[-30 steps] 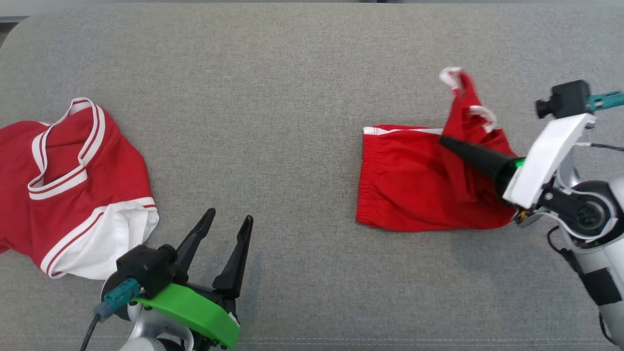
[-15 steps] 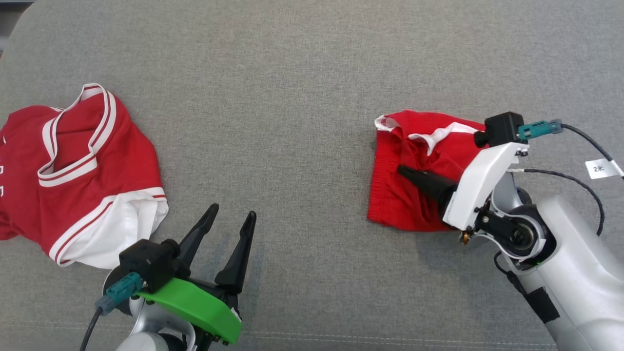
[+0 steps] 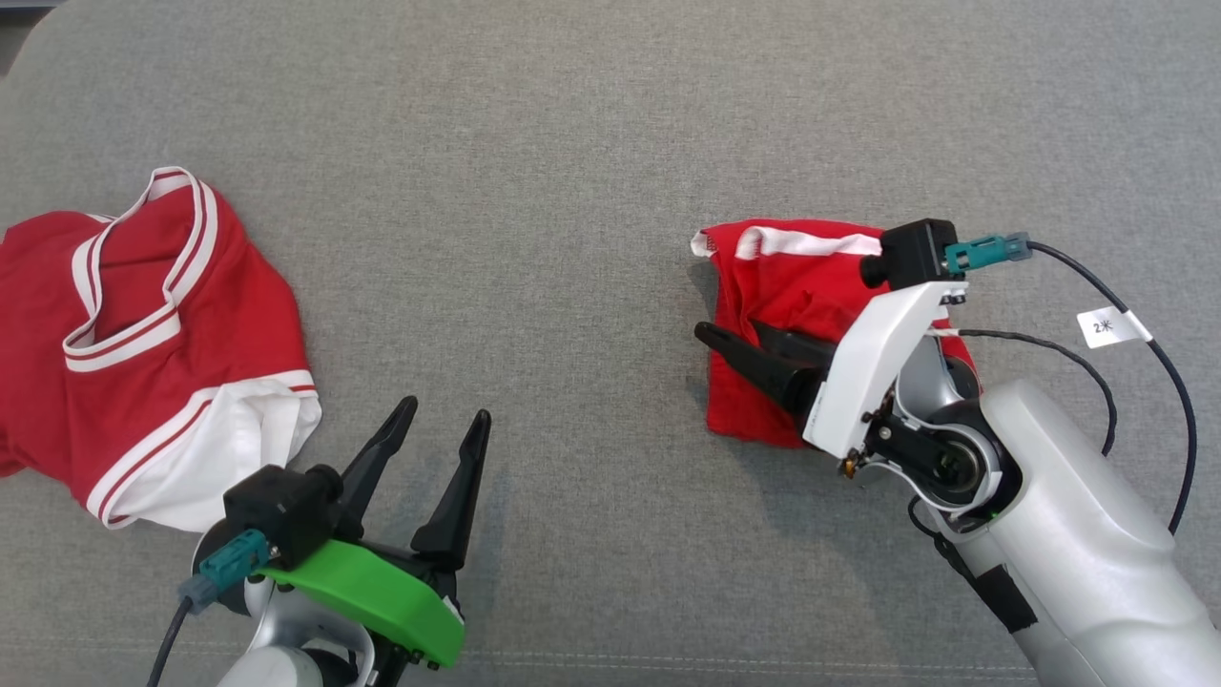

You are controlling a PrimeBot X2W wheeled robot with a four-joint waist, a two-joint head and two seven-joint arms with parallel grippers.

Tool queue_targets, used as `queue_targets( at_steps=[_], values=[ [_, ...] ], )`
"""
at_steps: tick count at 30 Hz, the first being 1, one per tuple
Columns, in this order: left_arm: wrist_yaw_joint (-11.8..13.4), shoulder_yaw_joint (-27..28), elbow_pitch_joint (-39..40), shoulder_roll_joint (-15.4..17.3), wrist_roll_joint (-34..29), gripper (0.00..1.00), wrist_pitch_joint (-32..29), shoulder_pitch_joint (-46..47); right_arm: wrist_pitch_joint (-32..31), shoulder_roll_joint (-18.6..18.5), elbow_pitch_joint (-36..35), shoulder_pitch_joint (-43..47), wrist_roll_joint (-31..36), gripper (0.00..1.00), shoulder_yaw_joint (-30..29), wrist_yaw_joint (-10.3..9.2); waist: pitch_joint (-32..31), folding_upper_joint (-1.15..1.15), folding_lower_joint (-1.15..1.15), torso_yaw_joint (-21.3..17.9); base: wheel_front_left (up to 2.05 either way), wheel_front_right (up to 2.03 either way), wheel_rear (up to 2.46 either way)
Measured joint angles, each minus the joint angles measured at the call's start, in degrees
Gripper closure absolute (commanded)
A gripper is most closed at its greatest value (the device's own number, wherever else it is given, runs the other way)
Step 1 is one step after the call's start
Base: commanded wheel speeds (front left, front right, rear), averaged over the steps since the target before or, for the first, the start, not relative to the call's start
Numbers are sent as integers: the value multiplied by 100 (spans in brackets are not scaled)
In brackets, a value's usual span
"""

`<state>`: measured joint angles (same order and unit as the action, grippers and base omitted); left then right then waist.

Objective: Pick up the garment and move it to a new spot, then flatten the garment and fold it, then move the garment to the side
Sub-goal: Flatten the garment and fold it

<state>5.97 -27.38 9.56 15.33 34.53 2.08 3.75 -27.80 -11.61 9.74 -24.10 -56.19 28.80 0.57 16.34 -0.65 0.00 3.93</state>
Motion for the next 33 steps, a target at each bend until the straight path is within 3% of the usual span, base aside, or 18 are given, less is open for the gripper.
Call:
queue_targets(
  at_steps=[9, 16, 22, 27, 33],
  values=[
    [0, 78, -34, 34, 1, 0, 0, -4, 109, -65, -483, 2, 78, 0, 40, 154, -98, 0, 0, -181, 0, 0, 0],
    [0, 80, -91, 60, 9, 0, -1, -27, 336, -426, -1005, 191, 45, 0, -492, 175, -198, 0, 0, -304, 0, 0, 0],
    [0, -23, -83, 58, 9, 0, -10, -30, 636, -886, -1017, 455, -112, 0, -1469, -229, -268, 0, 0, -307, 0, 0, 0],
    [0, -45, -31, 58, 9, 0, -12, -35, 660, -1105, -564, 877, -266, 0, -1823, -468, -275, 0, 0, -273, 0, 0, 0],
    [0, -110, 40, 30, 7, 0, -62, -20, 665, -1159, -37, 1282, -332, 0, -1835, -464, -214, 0, 0, -148, 0, 0, 0]
  ],
)
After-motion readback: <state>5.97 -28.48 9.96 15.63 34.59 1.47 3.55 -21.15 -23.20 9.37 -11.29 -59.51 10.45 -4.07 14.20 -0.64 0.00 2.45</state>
